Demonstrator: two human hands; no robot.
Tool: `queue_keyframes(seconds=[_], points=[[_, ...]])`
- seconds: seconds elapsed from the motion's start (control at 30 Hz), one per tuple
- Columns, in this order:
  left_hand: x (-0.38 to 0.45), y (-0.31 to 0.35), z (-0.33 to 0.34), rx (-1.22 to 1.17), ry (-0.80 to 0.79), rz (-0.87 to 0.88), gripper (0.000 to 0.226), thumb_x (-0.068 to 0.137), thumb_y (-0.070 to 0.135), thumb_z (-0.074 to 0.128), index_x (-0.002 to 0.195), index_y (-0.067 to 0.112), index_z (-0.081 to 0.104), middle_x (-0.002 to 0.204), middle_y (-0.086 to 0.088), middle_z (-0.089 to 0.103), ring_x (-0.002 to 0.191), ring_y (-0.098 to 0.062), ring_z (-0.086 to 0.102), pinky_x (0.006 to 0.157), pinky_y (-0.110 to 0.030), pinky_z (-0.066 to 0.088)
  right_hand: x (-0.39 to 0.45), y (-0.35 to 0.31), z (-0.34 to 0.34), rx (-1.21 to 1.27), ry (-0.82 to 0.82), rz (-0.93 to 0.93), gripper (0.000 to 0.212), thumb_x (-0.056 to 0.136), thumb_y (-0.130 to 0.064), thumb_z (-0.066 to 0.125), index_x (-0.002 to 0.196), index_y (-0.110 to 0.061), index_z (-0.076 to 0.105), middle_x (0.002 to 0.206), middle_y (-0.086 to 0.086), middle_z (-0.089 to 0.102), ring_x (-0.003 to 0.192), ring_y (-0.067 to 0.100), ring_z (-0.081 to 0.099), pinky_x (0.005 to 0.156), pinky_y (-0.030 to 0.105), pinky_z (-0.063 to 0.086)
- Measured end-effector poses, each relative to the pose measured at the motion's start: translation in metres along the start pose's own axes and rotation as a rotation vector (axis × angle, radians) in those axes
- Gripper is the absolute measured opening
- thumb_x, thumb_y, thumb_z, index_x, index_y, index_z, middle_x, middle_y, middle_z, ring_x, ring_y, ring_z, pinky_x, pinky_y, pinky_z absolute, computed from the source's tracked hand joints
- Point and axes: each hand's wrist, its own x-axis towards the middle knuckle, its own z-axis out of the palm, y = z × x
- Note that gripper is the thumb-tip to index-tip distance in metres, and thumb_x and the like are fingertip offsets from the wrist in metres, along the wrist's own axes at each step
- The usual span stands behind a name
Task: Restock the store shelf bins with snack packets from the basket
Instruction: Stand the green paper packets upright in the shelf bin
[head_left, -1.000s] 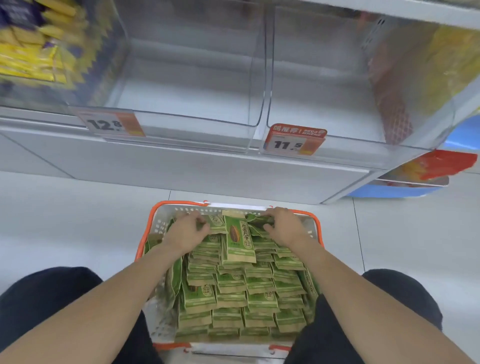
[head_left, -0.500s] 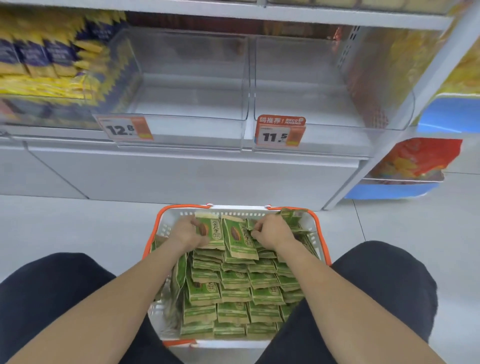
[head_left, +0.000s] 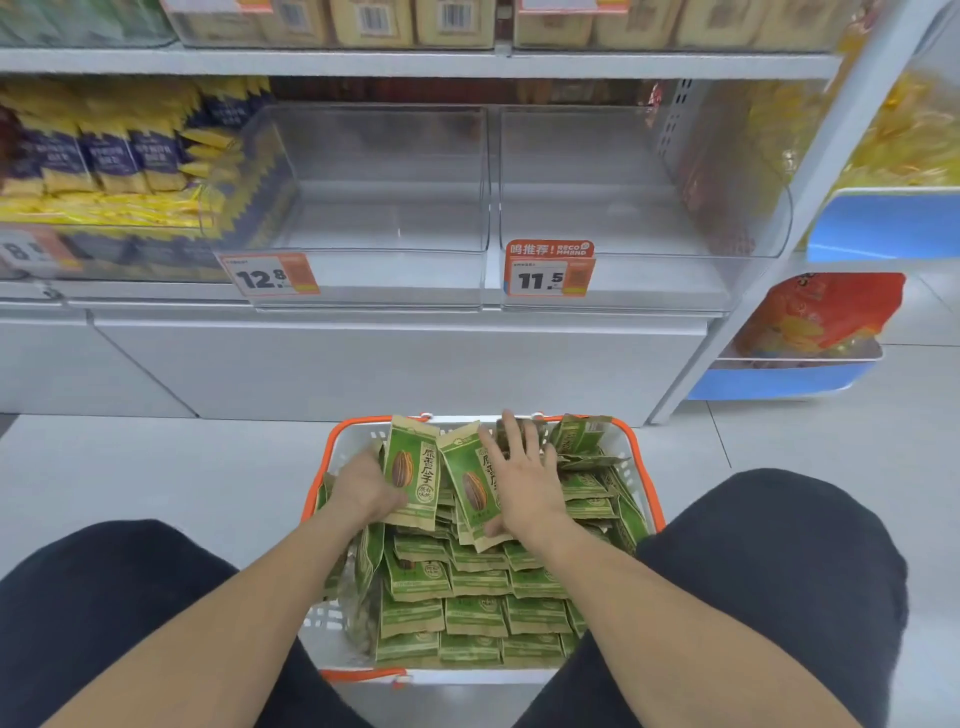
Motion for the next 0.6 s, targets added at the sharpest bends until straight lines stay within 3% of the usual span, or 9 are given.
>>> queue_keyframes(seconds=[0.07, 0.17, 0.23, 0.3, 0.43, 0.5, 0.6], points=[[-0.003, 0.0, -0.001, -0.013, 0.01, 0.032, 0.03, 0.08, 0.021, 0.078, 0.106, 0.01, 0.067, 0.102, -0.008, 0.072, 0.091, -0.023, 0.065, 0.083, -0.033, 0.054, -0.002, -0.004, -0.003, 0.006, -0.003, -0.033, 0.137, 0.063, -0.053, 0.087, 0.159, -0.024, -0.007, 0.166, 0.012, -0.008, 0.152, 0.038, 0.001, 0.121, 0.055, 0.013], [-0.007, 0.0, 0.001, -0.012, 0.019, 0.065, 0.022, 0.082, 0.021, 0.078, 0.099, 0.014, 0.067, 0.091, -0.002, 0.069, 0.085, -0.019, 0.063, 0.071, -0.028, 0.049, -0.006, -0.014, -0.003, 0.125, -0.115, -0.015, 0.115, 0.068, -0.05, 0.086, 0.155, -0.016, 0.018, 0.156, 0.015, 0.028, 0.144, 0.034, 0.029, 0.116, 0.048, 0.033], [-0.012, 0.0, 0.003, 0.005, 0.03, 0.058, 0.017, 0.082, 0.02, 0.077, 0.088, 0.015, 0.062, 0.081, 0.0, 0.063, 0.082, -0.019, 0.06, 0.066, -0.025, 0.044, -0.011, -0.019, -0.001, 0.23, -0.167, 0.049, 0.104, 0.072, -0.047, 0.085, 0.151, -0.013, 0.027, 0.15, 0.016, 0.033, 0.139, 0.033, 0.035, 0.111, 0.045, 0.041], [-0.019, 0.002, 0.006, 0.029, 0.016, 0.051, 0.019, 0.082, 0.018, 0.076, 0.083, 0.015, 0.058, 0.079, 0.001, 0.06, 0.084, -0.02, 0.06, 0.063, -0.024, 0.044, -0.015, -0.02, 0.001, 0.278, -0.151, 0.091, 0.098, 0.075, -0.048, 0.082, 0.151, -0.014, 0.031, 0.147, 0.018, 0.034, 0.138, 0.034, 0.034, 0.112, 0.045, 0.04], [-0.024, 0.002, 0.021, 0.065, -0.038, 0.086, 0.038, 0.078, 0.013, 0.078, 0.111, 0.01, 0.06, 0.102, -0.004, 0.067, 0.096, -0.024, 0.065, 0.082, -0.032, 0.056, -0.022, -0.019, 0.007, 0.421, -0.139, 0.17, 0.081, 0.081, -0.049, 0.076, 0.148, -0.022, 0.038, 0.141, 0.016, 0.041, 0.13, 0.032, 0.044, 0.11, 0.042, 0.041], [-0.027, 0.005, 0.027, 0.107, -0.037, 0.137, 0.041, 0.079, 0.01, 0.078, 0.116, 0.011, 0.06, 0.108, -0.006, 0.069, 0.1, -0.025, 0.066, 0.088, -0.035, 0.056, -0.023, -0.019, 0.011, 0.511, -0.138, 0.216, 0.079, 0.08, -0.045, 0.079, 0.144, -0.02, 0.04, 0.137, 0.015, 0.045, 0.119, 0.031, 0.055, 0.103, 0.04, 0.047], [-0.037, 0.011, 0.033, 0.127, -0.025, 0.185, 0.049, 0.085, 0.019, 0.075, 0.128, 0.01, 0.053, 0.123, -0.01, 0.065, 0.113, -0.028, 0.062, 0.095, -0.036, 0.052, -0.021, -0.017, 0.011, 0.6, -0.101, 0.286, 0.084, 0.076, -0.04, 0.085, 0.141, -0.011, 0.04, 0.137, 0.013, 0.049, 0.123, 0.031, 0.053, 0.103, 0.04, 0.047]])
